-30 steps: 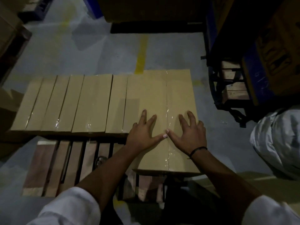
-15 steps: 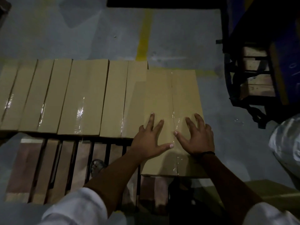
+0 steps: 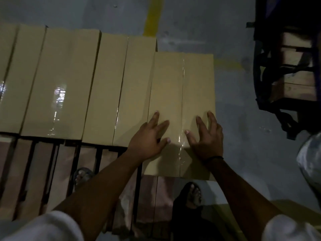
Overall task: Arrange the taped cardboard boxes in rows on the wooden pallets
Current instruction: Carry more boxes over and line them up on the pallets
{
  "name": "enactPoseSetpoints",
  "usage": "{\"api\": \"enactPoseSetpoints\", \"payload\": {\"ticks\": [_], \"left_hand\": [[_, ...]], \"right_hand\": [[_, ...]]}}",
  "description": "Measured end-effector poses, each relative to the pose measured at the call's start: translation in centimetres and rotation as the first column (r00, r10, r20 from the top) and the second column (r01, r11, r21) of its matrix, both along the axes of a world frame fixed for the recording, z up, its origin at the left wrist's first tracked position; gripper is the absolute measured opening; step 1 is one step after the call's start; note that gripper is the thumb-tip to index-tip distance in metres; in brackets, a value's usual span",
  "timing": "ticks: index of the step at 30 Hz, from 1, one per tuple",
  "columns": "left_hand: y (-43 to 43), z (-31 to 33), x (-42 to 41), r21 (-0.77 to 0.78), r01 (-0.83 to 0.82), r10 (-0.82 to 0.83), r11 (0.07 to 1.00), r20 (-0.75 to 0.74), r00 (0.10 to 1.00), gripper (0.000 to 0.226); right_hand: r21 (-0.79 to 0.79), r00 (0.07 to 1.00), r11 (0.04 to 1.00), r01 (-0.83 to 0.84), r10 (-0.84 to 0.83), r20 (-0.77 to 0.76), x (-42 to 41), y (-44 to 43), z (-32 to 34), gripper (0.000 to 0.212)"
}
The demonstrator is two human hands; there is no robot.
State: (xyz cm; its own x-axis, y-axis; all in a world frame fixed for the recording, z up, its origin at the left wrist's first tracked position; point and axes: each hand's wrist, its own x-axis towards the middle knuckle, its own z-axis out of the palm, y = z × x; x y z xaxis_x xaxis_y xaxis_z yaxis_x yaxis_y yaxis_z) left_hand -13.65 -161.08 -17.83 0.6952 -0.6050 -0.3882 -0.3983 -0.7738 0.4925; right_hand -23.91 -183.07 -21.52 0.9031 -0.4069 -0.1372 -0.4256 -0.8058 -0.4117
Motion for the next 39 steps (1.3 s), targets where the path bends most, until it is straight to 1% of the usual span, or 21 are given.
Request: {"api": "enactPoseSetpoints", "payload": {"ticks": [1, 2, 3, 5, 6, 9, 11, 14, 17, 20, 23, 27, 31, 34, 39], "left_hand": [[0.4, -0.6, 0.1, -0.007, -0.028, 0.028, 1.000, -0.007, 1.000, 0.075], [1.0, -1.2, 0.2, 0.019, -0.037, 0.038, 0.999, -0.012, 0.999, 0.074], [1.6, -1.7, 0.1, 0.079, -0.028, 0.029, 0.996, -0.010, 1.000, 0.077], [2.7, -2.4, -0.6, 0.211, 0.023, -0.023, 0.977, -0.003, 1.000, 0.092], [3.1, -2.7, -1.0, 0.250, 0.057, -0.058, 0.967, -0.003, 0.998, 0.101], [3.6, -3.0, -2.2, 0.323, 0.156, -0.164, 0.934, -0.002, 0.987, 0.129], [3.4, -2.9, -2.7, 0.378, 0.194, -0.208, 0.905, -0.004, 0.978, 0.143], [3.0, -2.9, -3.2, 0.441, 0.214, -0.232, 0.872, -0.014, 0.973, 0.156], [2.7, -3.0, -3.7, 0.472, 0.231, -0.255, 0.851, -0.013, 0.967, 0.162], [2.6, -2.9, -4.2, 0.482, 0.221, -0.258, 0.848, 0.010, 0.966, 0.162], [2.8, -2.6, -4.3, 0.461, 0.209, -0.250, 0.863, 0.029, 0.968, 0.160], [3.2, -2.4, -4.1, 0.428, 0.205, -0.251, 0.880, 0.052, 0.967, 0.154], [3.4, -2.4, -3.8, 0.409, 0.194, -0.245, 0.892, 0.077, 0.966, 0.141], [3.0, -2.4, -3.5, 0.398, 0.179, -0.232, 0.900, 0.089, 0.969, 0.128], [2.7, -2.5, -3.0, 0.400, 0.148, -0.204, 0.905, 0.101, 0.974, 0.109]], "right_hand": [[0.019, 1.000, 1.000, -0.016, 0.017, -0.003, 0.2, 0.0, -1.2, 0.068], [0.044, 0.999, 0.999, -0.021, 0.022, -0.023, 0.3, 0.1, -2.4, 0.069], [0.065, 0.999, 0.998, -0.014, 0.017, -0.044, 0.5, 0.2, -3.3, 0.072], [0.074, 0.999, 0.997, -0.001, 0.004, -0.052, 0.4, 0.2, -4.7, 0.075], [0.061, 0.999, 0.998, -0.003, 0.006, -0.048, 0.3, 0.2, -5.0, 0.075], [0.054, 0.996, 0.998, -0.017, 0.021, -0.086, 0.3, 0.4, -5.0, 0.079], [0.051, 0.994, 0.998, -0.021, 0.027, -0.107, 0.2, 0.5, -4.7, 0.083], [0.059, 0.991, 0.998, -0.014, 0.022, -0.129, -0.2, 0.6, -4.4, 0.088], [0.064, 0.984, 0.998, 0.013, -0.002, -0.178, -0.8, 1.2, -3.9, 0.095], [0.079, 0.974, 0.994, 0.070, -0.051, -0.223, -1.7, 2.0, -3.5, 0.098], [0.107, 0.970, 0.990, 0.097, -0.070, -0.232, -2.3, 2.3, -3.3, 0.100], [0.095, 0.978, 0.995, 0.021, -0.001, -0.211, -2.0, 1.7, -3.5, 0.096], [0.167, 0.974, 0.986, 0.027, 0.012, -0.227, -0.8, 0.9, -3.3, 0.088], [0.208, 0.974, 0.976, 0.057, -0.009, -0.225, 0.6, 0.3, -3.0, 0.089], [0.206, 0.970, 0.976, 0.068, -0.017, -0.242, 2.5, -0.5, -3.0, 0.086]]}}
